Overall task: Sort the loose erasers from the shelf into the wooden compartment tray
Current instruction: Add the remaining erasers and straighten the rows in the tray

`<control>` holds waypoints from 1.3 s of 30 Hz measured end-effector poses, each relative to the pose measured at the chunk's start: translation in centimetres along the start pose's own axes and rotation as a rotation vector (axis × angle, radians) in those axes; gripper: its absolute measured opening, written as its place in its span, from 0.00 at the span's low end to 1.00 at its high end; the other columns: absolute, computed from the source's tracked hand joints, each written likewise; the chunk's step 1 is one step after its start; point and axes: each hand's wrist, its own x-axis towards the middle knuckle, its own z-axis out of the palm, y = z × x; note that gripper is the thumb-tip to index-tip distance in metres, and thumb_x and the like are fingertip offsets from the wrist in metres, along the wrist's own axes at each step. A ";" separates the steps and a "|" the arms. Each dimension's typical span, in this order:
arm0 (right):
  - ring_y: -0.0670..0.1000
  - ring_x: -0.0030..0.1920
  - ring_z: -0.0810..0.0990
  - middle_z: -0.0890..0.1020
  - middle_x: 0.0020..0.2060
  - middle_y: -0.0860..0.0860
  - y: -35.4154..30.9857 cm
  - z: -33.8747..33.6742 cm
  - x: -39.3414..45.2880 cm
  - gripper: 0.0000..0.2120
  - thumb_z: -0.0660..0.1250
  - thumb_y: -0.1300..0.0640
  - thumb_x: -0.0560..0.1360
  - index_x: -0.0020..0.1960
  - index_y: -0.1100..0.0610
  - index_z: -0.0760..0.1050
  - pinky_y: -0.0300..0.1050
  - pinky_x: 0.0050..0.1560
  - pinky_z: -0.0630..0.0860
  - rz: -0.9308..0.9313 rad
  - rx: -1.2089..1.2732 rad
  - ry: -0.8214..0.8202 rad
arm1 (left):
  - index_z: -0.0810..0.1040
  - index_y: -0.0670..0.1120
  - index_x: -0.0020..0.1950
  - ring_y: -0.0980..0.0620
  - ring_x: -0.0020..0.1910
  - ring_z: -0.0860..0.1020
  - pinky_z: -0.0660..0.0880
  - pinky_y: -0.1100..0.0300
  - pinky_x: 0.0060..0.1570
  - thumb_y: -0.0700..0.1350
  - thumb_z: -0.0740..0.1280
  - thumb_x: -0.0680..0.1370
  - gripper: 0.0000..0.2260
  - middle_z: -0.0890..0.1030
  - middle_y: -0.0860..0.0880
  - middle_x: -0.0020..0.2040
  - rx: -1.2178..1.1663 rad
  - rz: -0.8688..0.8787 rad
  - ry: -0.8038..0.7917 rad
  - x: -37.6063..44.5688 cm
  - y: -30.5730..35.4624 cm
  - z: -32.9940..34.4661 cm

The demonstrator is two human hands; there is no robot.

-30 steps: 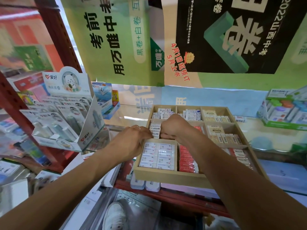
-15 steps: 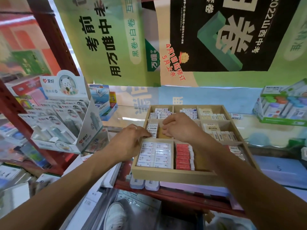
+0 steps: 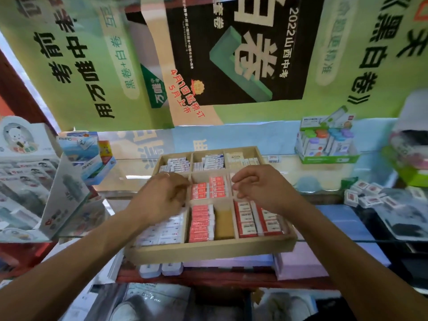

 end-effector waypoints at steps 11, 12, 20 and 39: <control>0.50 0.40 0.83 0.82 0.36 0.47 7.7 -9.5 -0.5 0.05 0.69 0.61 0.72 0.44 0.53 0.81 0.40 0.43 0.74 0.143 -0.069 0.338 | 0.81 0.49 0.57 0.49 0.58 0.77 0.71 0.61 0.55 0.42 0.64 0.76 0.11 0.81 0.50 0.57 -0.044 0.126 -0.001 12.9 10.4 5.2; 0.49 0.42 0.82 0.83 0.38 0.48 8.7 -10.4 -1.0 0.04 0.69 0.60 0.73 0.46 0.54 0.81 0.40 0.46 0.74 0.164 -0.117 0.357 | 0.81 0.50 0.57 0.48 0.57 0.77 0.72 0.57 0.56 0.43 0.63 0.76 0.12 0.81 0.49 0.57 -0.012 0.143 -0.015 14.3 11.0 5.9; 0.54 0.55 0.79 0.82 0.53 0.53 13.4 -15.6 -4.1 0.11 0.65 0.57 0.76 0.57 0.55 0.78 0.45 0.51 0.75 0.332 -0.427 0.449 | 0.67 0.53 0.72 0.43 0.65 0.72 0.72 0.51 0.61 0.40 0.59 0.76 0.24 0.72 0.45 0.69 0.343 0.068 -0.312 22.2 14.3 11.3; 0.54 0.54 0.78 0.81 0.56 0.54 14.8 -17.1 -6.2 0.19 0.73 0.57 0.70 0.60 0.55 0.78 0.40 0.46 0.71 0.435 -0.402 0.230 | 0.81 0.52 0.59 0.52 0.53 0.76 0.70 0.62 0.50 0.53 0.68 0.76 0.13 0.79 0.53 0.51 -0.130 0.293 -0.250 16.8 22.9 14.4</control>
